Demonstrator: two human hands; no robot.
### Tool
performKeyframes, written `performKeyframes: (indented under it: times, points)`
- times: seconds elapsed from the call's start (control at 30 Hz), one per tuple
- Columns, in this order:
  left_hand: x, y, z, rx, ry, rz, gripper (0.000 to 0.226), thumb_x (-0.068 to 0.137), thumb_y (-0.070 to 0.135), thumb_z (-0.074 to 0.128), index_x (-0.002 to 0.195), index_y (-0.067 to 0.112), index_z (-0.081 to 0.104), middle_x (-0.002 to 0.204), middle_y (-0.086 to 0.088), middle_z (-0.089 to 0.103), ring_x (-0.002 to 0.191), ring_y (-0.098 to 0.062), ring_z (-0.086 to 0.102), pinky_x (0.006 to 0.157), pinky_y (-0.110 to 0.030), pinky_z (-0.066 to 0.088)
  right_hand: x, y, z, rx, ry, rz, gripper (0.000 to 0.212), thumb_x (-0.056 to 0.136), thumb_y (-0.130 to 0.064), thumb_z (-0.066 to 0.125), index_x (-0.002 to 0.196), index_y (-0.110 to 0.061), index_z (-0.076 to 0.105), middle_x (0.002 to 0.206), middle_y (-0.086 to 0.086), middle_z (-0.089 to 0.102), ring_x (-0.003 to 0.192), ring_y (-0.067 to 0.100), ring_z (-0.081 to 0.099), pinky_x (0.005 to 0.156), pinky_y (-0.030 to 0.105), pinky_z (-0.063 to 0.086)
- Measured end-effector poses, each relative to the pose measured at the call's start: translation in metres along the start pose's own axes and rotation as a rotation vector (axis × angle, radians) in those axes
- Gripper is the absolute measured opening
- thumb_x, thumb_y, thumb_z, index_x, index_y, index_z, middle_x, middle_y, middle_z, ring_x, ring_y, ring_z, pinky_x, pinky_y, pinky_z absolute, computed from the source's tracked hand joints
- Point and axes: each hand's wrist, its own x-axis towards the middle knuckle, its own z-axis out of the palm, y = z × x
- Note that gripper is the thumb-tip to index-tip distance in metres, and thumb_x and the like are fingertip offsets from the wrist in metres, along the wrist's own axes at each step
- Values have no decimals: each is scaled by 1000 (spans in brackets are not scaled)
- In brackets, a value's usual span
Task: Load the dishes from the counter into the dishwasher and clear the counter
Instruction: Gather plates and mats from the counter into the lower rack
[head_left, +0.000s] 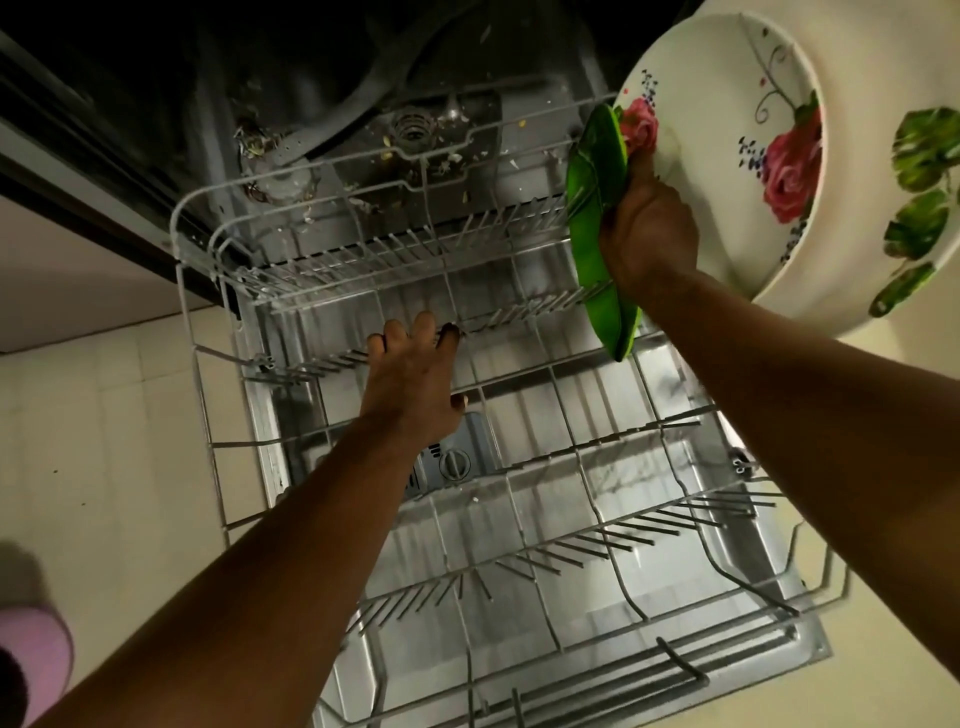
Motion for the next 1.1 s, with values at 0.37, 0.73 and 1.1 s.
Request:
performKeyframes:
  times: [0.37, 0.73, 1.1]
  points:
    - [2, -1, 2, 13, -41, -11, 81, 78, 53, 69, 143, 20, 32, 140, -12, 30, 120, -35, 36, 99, -46, 32, -6, -6, -63, -99, 41, -39, 35, 101, -17, 41, 135, -15, 38, 124, 20, 50, 108, 43, 55, 83, 48, 45]
    - [1, 0, 3, 28, -27, -10, 81, 77, 53, 68, 143, 20, 32, 138, -13, 31, 117, -35, 38, 97, -45, 33, -5, -1, -50, 77, 99, -16, 22, 103, -22, 37, 121, -18, 48, 80, -7, 43, 75, 15, 46, 70, 34, 35]
    - [3, -1, 3, 31, -37, -9, 82, 77, 54, 69, 142, 20, 32, 138, -14, 30, 118, -36, 37, 98, -46, 32, 5, -1, -57, 16, 93, -29, 25, 101, -22, 42, 125, -18, 47, 111, 12, 56, 99, 31, 57, 74, 39, 43]
